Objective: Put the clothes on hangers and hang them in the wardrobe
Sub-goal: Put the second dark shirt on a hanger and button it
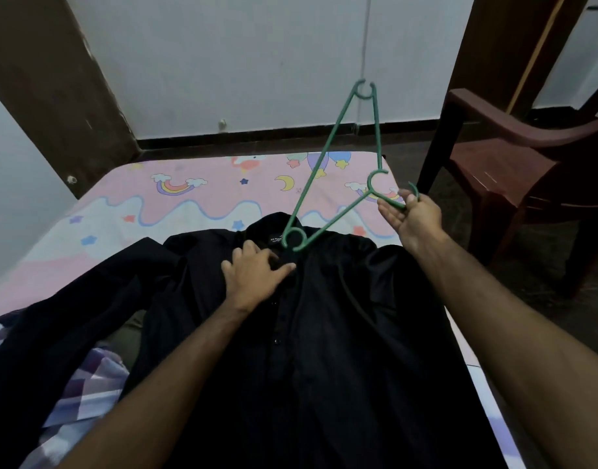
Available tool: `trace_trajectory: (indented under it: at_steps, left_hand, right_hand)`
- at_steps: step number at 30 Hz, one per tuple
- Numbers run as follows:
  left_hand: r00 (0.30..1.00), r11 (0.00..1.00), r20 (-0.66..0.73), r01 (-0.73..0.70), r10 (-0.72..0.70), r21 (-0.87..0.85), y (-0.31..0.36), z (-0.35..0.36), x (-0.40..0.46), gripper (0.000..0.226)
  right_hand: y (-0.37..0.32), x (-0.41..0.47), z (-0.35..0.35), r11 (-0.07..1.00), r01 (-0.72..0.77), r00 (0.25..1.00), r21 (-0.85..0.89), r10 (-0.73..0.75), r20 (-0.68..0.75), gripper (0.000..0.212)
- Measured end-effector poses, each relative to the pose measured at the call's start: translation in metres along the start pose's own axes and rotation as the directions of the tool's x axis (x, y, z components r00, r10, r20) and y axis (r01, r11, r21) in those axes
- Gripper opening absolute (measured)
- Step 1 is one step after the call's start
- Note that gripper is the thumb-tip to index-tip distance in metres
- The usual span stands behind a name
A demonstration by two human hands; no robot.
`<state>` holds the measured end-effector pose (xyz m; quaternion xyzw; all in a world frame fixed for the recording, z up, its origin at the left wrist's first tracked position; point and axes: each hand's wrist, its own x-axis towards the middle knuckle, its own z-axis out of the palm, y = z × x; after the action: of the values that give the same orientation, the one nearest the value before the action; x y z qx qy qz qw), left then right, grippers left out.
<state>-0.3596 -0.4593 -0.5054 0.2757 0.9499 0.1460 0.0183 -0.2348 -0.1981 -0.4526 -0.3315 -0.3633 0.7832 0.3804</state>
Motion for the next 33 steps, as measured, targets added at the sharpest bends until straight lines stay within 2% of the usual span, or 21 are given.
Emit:
trace_trajectory:
  at_steps: [2,4,7,9,11,13,15,17,18,20,23,26,28,29,30,31,33]
  left_hand:
    - [0.998,0.998,-0.016,0.057,-0.057,-0.027,0.013,0.007,0.010,0.033]
    - [0.992,0.983,-0.075,0.092,-0.105,-0.159,0.019,0.012,0.016,0.021]
    - [0.978,0.929,-0.194,0.000,-0.077,-0.370,0.027,0.011,0.009,0.018]
    - [0.955,0.914,-0.295,-0.089,-0.035,-0.396,0.034,0.004,0.003,0.018]
    - [0.933,0.892,-0.360,-0.142,-0.024,-0.429,0.037,-0.003,0.006,0.017]
    - [0.932,0.844,-0.358,-0.153,-0.049,-0.514,0.040,-0.010,0.012,0.016]
    - [0.945,0.774,-0.316,-0.141,-0.080,-0.618,0.042,-0.018,0.016,0.015]
    - [0.953,0.712,-0.288,-0.140,-0.091,-0.688,0.045,-0.022,0.014,0.013]
    - [0.952,0.692,-0.290,-0.147,-0.095,-0.707,0.046,-0.022,0.012,0.011]
    - [0.951,0.653,-0.291,-0.155,-0.105,-0.741,0.046,-0.023,0.008,0.009]
    - [0.969,0.630,-0.246,-0.179,-0.020,-0.756,0.047,-0.019,-0.001,0.011]
    - [0.930,0.705,-0.276,-0.363,0.242,-0.609,0.032,-0.012,-0.017,0.012]
    - [0.853,0.770,-0.325,-0.513,0.408,-0.380,0.007,-0.001,-0.025,0.014]
    - [0.833,0.804,-0.348,-0.529,0.431,-0.270,-0.008,0.005,-0.027,0.015]
    - [0.835,0.839,-0.388,-0.496,0.391,-0.222,-0.022,0.010,-0.028,0.015]
    - [0.858,0.870,-0.424,-0.420,0.288,-0.259,-0.035,0.013,-0.025,0.014]
    - [0.918,0.844,-0.397,-0.195,-0.023,-0.500,-0.057,0.015,-0.009,0.010]
  right_hand:
    - [-0.001,0.012,0.021,1.000,0.027,1.000,0.015,-0.027,-0.002,0.021]
    - [-0.004,0.021,0.041,0.999,0.052,0.998,-0.001,-0.051,0.032,0.019]
    - [-0.015,0.032,0.078,0.992,0.113,0.987,-0.050,-0.107,0.120,0.020]
    - [-0.022,0.033,0.106,0.971,0.191,0.963,-0.147,-0.156,0.221,0.020]
    - [-0.022,0.028,0.135,0.895,0.309,0.917,-0.321,-0.190,0.351,0.021]
    - [-0.018,0.017,0.163,0.716,0.486,0.827,-0.501,-0.193,0.527,0.024]
    - [-0.012,0.002,0.183,0.433,0.678,0.694,-0.594,-0.112,0.711,0.022]
    - [-0.004,-0.016,0.193,0.096,0.819,0.565,-0.566,0.041,0.824,0.024]
    - [0.002,-0.024,0.193,-0.039,0.851,0.525,-0.524,0.111,0.844,0.025]
    - [0.018,-0.036,0.185,-0.226,0.851,0.515,-0.474,0.187,0.837,0.028]
    - [0.030,-0.042,0.159,-0.384,0.786,0.577,-0.485,0.172,0.798,0.037]
    - [0.022,-0.037,0.141,-0.415,0.730,0.611,-0.543,0.038,0.791,0.042]
    - [0.013,-0.027,0.132,-0.366,0.704,0.625,-0.609,-0.087,0.776,0.038]
    - [0.009,-0.022,0.127,-0.315,0.692,0.643,-0.649,-0.140,0.753,0.032]
    - [0.005,-0.017,0.123,-0.255,0.686,0.659,-0.682,-0.181,0.730,0.026]
    - [0.000,-0.013,0.119,-0.188,0.684,0.674,-0.704,-0.204,0.710,0.022]
    - [-0.008,-0.012,0.112,-0.023,0.691,0.704,-0.723,-0.203,0.680,0.021]
